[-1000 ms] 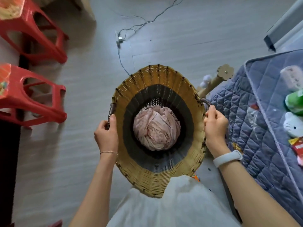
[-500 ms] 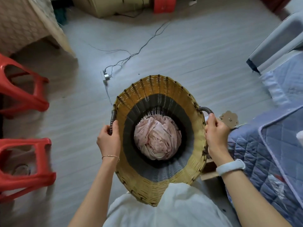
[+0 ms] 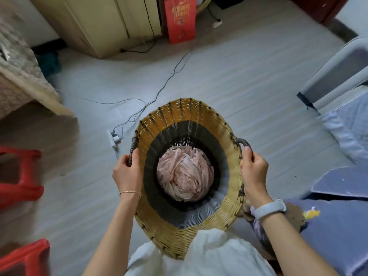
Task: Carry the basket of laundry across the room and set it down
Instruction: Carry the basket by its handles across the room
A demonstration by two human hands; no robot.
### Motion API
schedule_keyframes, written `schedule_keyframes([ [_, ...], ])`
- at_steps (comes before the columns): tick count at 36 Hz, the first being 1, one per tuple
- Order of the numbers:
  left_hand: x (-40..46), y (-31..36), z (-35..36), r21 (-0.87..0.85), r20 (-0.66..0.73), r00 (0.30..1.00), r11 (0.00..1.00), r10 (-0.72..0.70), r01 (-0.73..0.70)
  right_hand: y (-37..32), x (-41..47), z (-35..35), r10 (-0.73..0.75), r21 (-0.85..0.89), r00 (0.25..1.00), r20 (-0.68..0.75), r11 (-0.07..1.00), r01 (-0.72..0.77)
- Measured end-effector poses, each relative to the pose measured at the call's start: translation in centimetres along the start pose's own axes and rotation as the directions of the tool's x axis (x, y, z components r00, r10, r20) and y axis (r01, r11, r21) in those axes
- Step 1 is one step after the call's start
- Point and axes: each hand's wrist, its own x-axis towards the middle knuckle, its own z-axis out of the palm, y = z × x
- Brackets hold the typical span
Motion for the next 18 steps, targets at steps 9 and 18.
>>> schedule_keyframes([
  [9,11.7,9.2,8.9,0.035,0.019,0.999,0.998,0.042,-0.043,-6.8,13.5,4.2,-0.045,-0.062,0.999,0.006,0.997,0.045],
  [18,24.6,16.0,20.7,0.004,0.145,0.988,0.999,0.049,-0.05,-12.1,28.5,9.6,-0.053,-0.078,0.991,-0.126,0.996,0.043],
])
